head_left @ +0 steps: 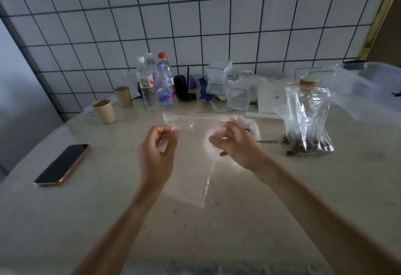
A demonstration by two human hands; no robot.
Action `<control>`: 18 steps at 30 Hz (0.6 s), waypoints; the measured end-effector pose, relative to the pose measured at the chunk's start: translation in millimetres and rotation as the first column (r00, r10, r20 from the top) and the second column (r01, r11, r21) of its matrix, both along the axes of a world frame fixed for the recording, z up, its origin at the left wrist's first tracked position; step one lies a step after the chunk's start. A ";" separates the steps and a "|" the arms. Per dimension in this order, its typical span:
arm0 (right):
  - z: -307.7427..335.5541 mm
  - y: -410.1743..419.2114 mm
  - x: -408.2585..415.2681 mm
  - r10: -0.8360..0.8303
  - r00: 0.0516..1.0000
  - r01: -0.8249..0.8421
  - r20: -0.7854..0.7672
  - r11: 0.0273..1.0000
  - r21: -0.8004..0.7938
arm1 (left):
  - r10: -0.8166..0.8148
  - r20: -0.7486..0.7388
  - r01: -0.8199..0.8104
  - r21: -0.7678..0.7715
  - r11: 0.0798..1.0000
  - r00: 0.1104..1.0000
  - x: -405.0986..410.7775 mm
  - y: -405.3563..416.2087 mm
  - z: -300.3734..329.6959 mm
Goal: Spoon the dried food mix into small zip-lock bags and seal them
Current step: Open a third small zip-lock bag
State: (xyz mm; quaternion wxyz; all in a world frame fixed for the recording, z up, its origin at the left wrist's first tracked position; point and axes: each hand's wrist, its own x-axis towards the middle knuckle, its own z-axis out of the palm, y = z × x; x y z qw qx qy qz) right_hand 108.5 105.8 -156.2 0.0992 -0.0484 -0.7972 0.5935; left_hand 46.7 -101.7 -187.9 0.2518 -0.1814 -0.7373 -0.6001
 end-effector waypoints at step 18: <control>20.9 7.2 55.6 0.332 0.932 -0.349 -0.148 0.931 -0.106 | -0.488 0.123 0.499 -0.335 0.800 0.864 46.6 52.8 28.5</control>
